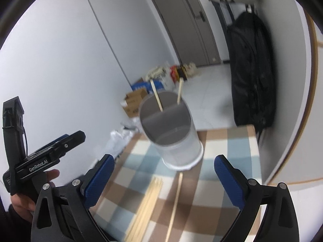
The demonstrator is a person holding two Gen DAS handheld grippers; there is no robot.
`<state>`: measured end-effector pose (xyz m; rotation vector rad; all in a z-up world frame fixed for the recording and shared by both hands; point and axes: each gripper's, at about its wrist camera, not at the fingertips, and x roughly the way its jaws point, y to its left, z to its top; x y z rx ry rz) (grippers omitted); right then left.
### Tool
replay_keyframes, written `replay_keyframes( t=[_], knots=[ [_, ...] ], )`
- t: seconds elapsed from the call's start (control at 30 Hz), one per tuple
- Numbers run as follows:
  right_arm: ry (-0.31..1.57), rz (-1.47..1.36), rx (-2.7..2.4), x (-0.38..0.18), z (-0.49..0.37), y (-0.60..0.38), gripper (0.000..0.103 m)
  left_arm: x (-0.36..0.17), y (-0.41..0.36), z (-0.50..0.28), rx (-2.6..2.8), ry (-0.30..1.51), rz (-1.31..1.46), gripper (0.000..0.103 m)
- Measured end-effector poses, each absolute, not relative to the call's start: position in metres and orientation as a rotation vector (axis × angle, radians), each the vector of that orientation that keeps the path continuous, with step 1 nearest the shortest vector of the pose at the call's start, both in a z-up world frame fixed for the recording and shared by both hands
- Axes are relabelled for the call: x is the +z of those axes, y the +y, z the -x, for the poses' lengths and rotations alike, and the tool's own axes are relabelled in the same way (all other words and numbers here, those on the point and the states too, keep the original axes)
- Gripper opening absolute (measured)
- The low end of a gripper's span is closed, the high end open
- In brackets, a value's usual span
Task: Organize utensils
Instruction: 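Lower the right gripper back to the chopsticks and grasp one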
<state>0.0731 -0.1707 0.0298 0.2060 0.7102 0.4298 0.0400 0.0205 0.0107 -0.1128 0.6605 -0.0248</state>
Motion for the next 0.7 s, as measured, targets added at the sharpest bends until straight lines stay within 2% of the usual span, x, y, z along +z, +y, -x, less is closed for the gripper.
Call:
replay_keyframes(
  t=[0.3,0.33,0.4,0.53,0.6,0.67,0.7],
  knots=[
    [0.884,-0.123,0.444,-0.006,-0.089,-0.155,0.098,-0.028,0.042,-0.042,0.001,0.723,0.163,0.093],
    [0.905,-0.106,0.442,-0.011,-0.092,-0.151,0.096,-0.031,0.043,-0.043,0.015,0.733,0.165,0.093],
    [0.968,-0.076,0.441,-0.025,-0.102,-0.143,0.082,-0.036,0.049,-0.045,0.019,0.761,0.194,0.093],
    [1.077,-0.036,0.432,-0.053,-0.125,-0.129,0.071,-0.044,0.057,-0.050,0.028,0.803,0.221,0.093],
    [1.114,-0.021,0.420,-0.065,-0.136,-0.122,0.060,-0.048,0.062,-0.053,0.032,0.830,0.234,0.093],
    [1.142,-0.013,0.414,-0.075,-0.144,-0.117,0.057,-0.051,0.066,-0.054,0.035,0.850,0.255,0.093],
    [1.154,-0.007,0.404,-0.081,-0.150,-0.114,0.052,-0.052,0.068,-0.054,0.032,0.854,0.257,0.093]
  ],
)
